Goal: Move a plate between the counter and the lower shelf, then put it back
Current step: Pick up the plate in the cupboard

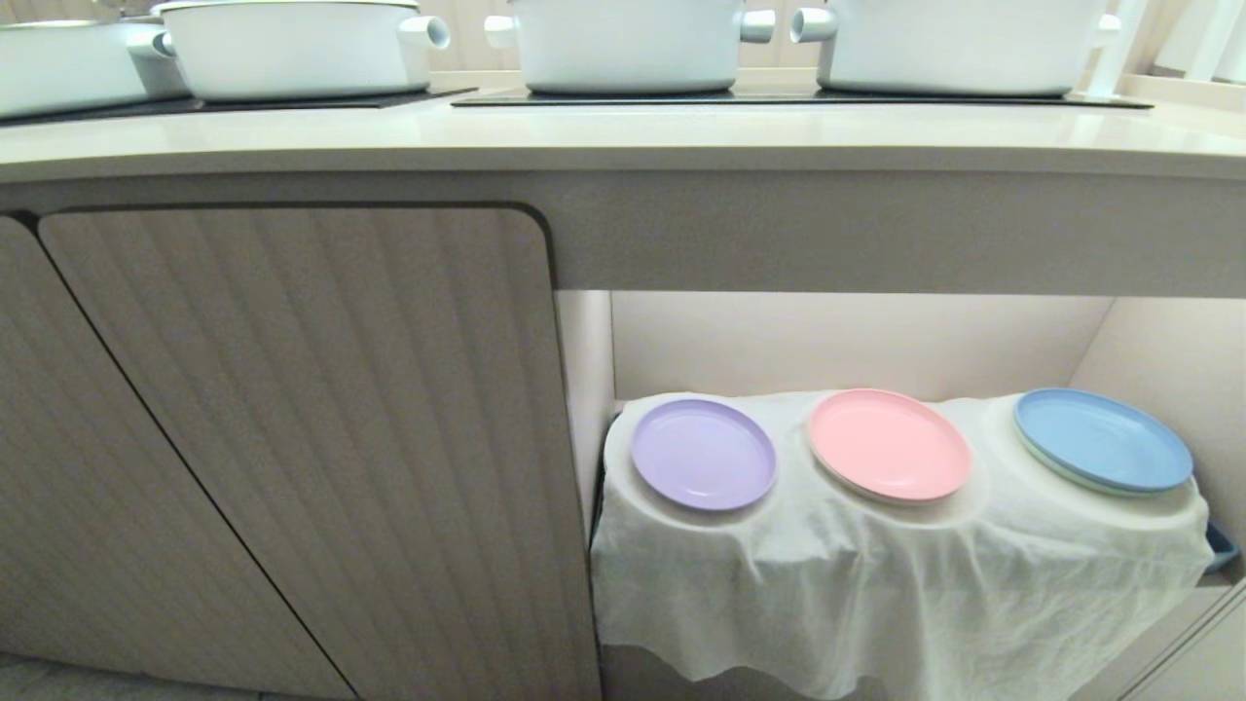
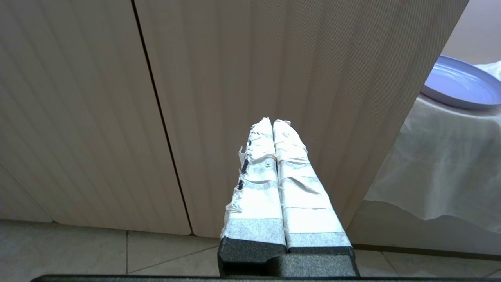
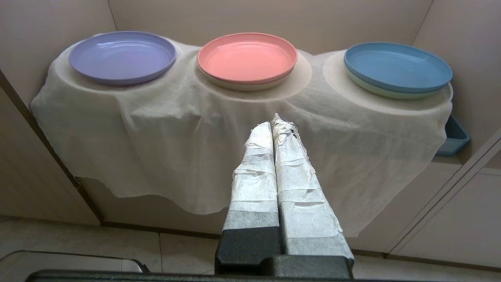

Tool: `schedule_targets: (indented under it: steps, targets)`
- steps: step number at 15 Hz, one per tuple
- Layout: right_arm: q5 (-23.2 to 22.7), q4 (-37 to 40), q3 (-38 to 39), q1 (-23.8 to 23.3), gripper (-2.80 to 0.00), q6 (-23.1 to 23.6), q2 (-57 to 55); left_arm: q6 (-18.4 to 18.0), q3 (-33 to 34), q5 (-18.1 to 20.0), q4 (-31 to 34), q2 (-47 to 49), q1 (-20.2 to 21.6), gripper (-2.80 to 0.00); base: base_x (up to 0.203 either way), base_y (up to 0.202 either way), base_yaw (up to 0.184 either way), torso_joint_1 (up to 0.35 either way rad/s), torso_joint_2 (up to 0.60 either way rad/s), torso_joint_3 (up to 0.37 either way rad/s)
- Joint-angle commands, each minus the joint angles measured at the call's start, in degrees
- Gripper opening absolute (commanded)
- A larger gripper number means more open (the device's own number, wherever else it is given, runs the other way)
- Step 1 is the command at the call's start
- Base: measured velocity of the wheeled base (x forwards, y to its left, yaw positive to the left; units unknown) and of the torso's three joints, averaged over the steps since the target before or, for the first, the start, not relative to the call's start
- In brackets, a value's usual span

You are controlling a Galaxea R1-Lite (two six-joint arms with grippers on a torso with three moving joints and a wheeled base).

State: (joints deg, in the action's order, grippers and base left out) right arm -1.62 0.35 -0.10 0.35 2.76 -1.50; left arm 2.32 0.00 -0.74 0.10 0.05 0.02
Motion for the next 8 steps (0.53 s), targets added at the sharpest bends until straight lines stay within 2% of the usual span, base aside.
schedule_targets:
  steps: [1,8]
  targets:
    - [-0.05,0.0,0.1,0.0,-2.8,0.23,1.5,0.05,0.0,-0.05,-0.01,0.04,-0.02,-2.8,0.0,0.0,0.0,0.0,0.0,0.0]
    - [0.04,0.0,0.1,0.0,-2.8,-0.73,1.5,0.05,0.0,-0.05,-0.01,0.04,-0.02,-2.8,0.0,0.0,0.0,0.0,0.0,0.0]
